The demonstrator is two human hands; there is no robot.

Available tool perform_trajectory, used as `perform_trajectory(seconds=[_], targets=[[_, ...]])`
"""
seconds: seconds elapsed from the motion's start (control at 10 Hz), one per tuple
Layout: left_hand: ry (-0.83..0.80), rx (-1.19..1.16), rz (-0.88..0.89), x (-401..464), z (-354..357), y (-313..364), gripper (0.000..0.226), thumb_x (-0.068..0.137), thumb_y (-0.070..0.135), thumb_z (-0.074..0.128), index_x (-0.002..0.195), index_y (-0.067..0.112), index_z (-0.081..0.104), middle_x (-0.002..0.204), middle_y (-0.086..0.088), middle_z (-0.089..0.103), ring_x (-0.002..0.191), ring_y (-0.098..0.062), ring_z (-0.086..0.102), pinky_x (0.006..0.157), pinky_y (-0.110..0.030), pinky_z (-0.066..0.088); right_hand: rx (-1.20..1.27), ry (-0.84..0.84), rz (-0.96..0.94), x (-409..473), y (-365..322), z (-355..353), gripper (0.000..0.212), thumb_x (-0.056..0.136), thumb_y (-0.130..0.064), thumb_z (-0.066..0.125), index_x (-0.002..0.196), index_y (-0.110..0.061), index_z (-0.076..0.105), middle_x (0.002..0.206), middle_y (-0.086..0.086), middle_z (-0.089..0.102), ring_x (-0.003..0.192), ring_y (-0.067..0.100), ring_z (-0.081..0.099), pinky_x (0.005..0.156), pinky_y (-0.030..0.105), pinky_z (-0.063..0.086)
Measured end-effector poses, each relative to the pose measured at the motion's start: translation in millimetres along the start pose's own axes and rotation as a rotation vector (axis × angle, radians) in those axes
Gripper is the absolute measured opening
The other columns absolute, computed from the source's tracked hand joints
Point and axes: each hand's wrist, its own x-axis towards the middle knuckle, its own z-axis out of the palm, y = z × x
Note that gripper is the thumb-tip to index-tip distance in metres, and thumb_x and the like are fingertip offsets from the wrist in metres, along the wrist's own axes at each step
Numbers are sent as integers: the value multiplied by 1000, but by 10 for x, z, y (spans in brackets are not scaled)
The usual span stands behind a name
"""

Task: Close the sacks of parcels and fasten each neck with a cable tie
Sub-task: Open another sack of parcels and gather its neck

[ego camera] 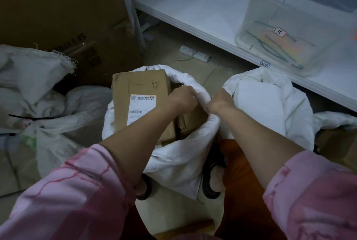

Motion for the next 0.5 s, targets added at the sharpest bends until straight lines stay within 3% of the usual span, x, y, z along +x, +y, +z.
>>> perform_trajectory(seconds=[0.1,0.2,0.3,0.4,0.5], targets=[[41,228,-95,-53,29,-226,39,88,19,57,126,13,52,126,-9,54,115,-27,53,95,-37,45,383,-191,136,231,163,-28,10,86,-4,58,80,-9,53,79,7,53,68,19,53,62,26,45],[100,291,-162,-50,32,-367,47,88,15,58,131,7,41,128,-13,48,115,-28,51,93,-37,44,639,-346,330,194,432,0,28,70,6,52,51,-13,46,42,1,42,33,11,38,38,13,32],[123,279,-143,-24,28,-350,44,87,12,57,128,4,42,122,-15,51,110,-27,54,91,-37,47,754,-366,407,184,618,91,22,35,-1,43,30,-16,27,32,-4,19,25,11,17,43,15,17],[121,275,-126,45,41,-311,43,87,13,57,127,6,43,119,-13,54,106,-28,57,86,-36,51,557,-389,365,213,512,-57,23,66,7,41,52,-10,34,40,1,28,26,11,24,34,13,22],[91,330,-91,142,10,-198,46,90,14,56,132,6,40,120,-13,54,107,-27,57,80,-32,46,187,-260,119,389,324,-201,19,87,-2,50,68,-5,46,65,7,45,52,17,45,46,25,35]])
